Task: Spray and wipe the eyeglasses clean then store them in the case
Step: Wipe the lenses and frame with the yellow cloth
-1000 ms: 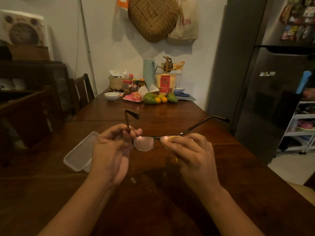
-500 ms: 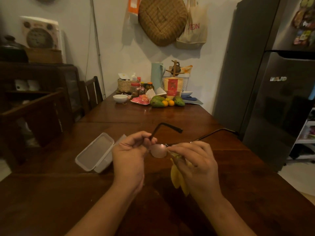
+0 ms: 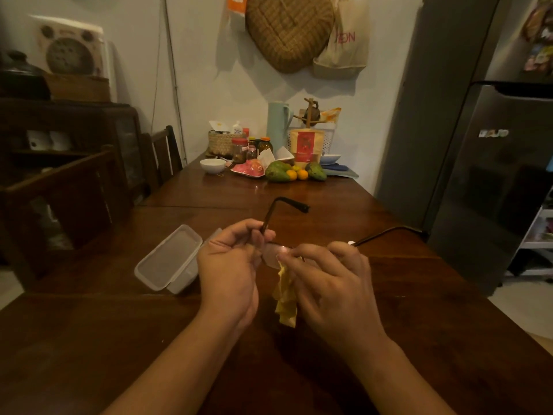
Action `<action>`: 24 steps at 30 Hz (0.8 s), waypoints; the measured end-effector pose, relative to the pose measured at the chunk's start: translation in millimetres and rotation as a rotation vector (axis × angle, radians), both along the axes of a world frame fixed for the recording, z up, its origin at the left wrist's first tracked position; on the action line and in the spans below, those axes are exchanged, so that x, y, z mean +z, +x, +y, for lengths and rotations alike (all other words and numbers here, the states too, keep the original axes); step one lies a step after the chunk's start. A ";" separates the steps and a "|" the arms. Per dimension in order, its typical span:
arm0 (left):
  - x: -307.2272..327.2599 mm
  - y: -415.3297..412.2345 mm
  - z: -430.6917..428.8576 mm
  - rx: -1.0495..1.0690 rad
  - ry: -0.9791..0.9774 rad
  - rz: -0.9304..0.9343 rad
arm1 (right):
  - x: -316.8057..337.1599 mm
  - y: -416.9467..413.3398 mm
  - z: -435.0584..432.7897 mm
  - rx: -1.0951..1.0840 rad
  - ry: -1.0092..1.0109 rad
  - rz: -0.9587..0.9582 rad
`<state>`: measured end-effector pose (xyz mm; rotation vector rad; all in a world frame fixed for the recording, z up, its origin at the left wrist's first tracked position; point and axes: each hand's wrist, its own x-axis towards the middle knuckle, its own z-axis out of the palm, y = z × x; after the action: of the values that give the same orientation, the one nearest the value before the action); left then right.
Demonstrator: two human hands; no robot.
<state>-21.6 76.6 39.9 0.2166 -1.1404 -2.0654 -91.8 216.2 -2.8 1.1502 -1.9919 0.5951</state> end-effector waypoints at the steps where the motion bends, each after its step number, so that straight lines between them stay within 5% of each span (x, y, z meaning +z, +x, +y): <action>1: 0.3 0.1 -0.1 -0.005 0.006 0.010 | -1.1 0.2 -1.6 0.044 0.010 0.004; 5: 2.0 0.5 -1.7 -0.016 0.028 0.047 | -2.7 -2.5 -1.4 0.155 0.056 0.037; 13: 3.1 1.3 -1.0 -0.056 0.039 0.057 | 4.4 4.2 -0.5 -0.072 0.049 0.031; 24: 2.6 1.8 1.9 -0.040 -0.018 0.008 | 1.3 -3.4 4.0 -0.004 -0.105 0.150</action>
<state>-19.7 78.6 42.5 0.1779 -1.1659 -2.0883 -95.2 220.2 -1.5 1.0943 -1.8144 0.5861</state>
